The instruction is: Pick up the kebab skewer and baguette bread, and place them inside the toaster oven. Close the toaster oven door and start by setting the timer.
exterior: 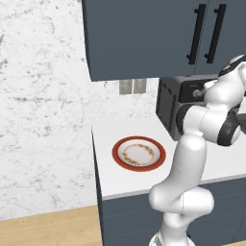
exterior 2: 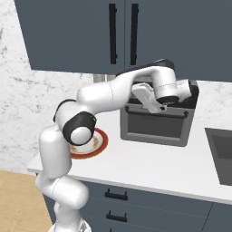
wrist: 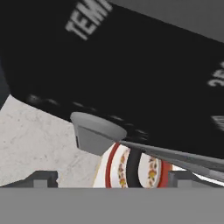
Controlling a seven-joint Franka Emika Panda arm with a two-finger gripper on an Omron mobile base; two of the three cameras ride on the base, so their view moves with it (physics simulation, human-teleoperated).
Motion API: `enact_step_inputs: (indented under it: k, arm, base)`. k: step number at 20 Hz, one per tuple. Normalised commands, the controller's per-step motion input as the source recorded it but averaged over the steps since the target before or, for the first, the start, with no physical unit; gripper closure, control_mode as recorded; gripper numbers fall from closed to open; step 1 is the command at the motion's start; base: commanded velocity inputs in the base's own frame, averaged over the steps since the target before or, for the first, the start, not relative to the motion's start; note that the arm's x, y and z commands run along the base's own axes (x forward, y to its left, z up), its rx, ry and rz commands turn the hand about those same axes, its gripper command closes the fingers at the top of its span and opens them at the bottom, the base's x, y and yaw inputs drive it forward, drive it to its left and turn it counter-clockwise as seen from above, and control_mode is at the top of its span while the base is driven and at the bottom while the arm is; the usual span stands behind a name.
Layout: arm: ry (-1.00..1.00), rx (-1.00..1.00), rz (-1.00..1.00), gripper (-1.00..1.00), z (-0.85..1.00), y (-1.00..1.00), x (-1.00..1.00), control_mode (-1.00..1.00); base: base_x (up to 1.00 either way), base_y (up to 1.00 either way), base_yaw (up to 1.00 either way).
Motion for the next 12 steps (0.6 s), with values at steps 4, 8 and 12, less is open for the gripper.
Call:
enact_step_inputs:
  k: [4,8,12]
  arm:
    - [-0.54,-0.19,0.00,-1.00,0.97,0.07,0.00,-1.00]
    - [-0.48,-0.19,0.00,-1.00,0.96,0.01,-0.02,-1.00]
    - [-0.38,-0.18,0.00,-1.00,0.98,0.00,-0.08,-1.00]
  base:
    - [0.00,0.00,0.00]
    - [0.00,0.00,0.00]
    - [0.00,0.00,0.00]
